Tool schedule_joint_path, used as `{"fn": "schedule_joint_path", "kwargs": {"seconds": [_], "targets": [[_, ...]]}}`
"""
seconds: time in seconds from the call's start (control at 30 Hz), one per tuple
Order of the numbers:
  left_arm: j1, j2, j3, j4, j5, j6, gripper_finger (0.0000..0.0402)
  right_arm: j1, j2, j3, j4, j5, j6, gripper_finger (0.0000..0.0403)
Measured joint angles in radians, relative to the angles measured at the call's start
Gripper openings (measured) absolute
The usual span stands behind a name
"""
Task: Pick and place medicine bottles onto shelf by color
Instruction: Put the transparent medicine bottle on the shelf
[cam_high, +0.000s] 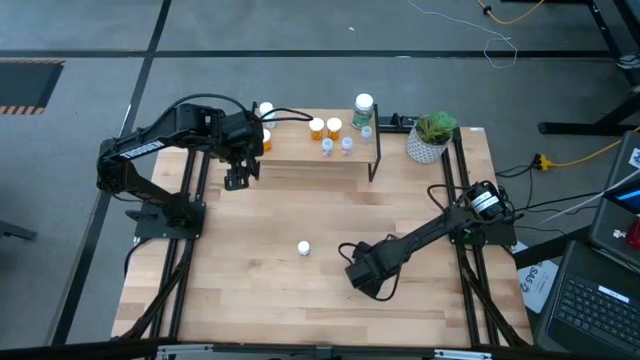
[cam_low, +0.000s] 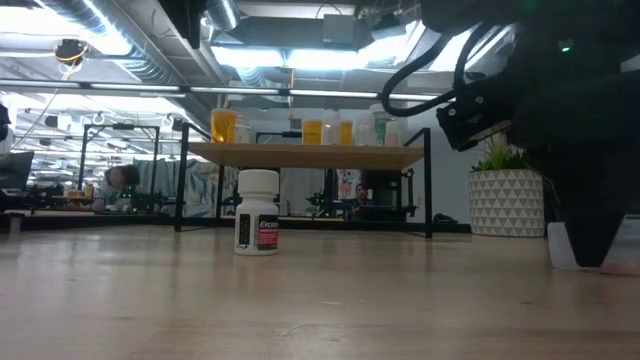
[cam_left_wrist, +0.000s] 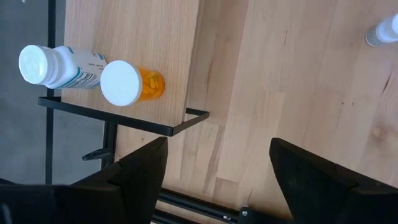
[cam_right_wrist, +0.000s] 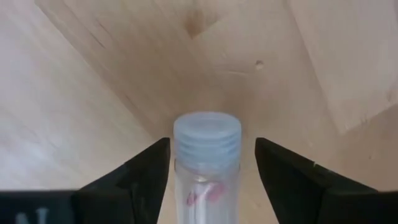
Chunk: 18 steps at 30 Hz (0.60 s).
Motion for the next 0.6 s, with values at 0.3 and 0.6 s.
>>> {"fn": "schedule_joint_path", "kwargs": {"seconds": [0.3,0.6], "targets": [[0.000,0.000,0.000,0.000,0.000,0.000,0.0279,-0.002,0.000,0.000,0.000,0.051,0.025,0.0167],[0.000,0.000,0.000,0.000,0.000,0.000,0.0279,-0.040,-0.002,0.001,0.001,0.312,0.024,0.0139]]}}
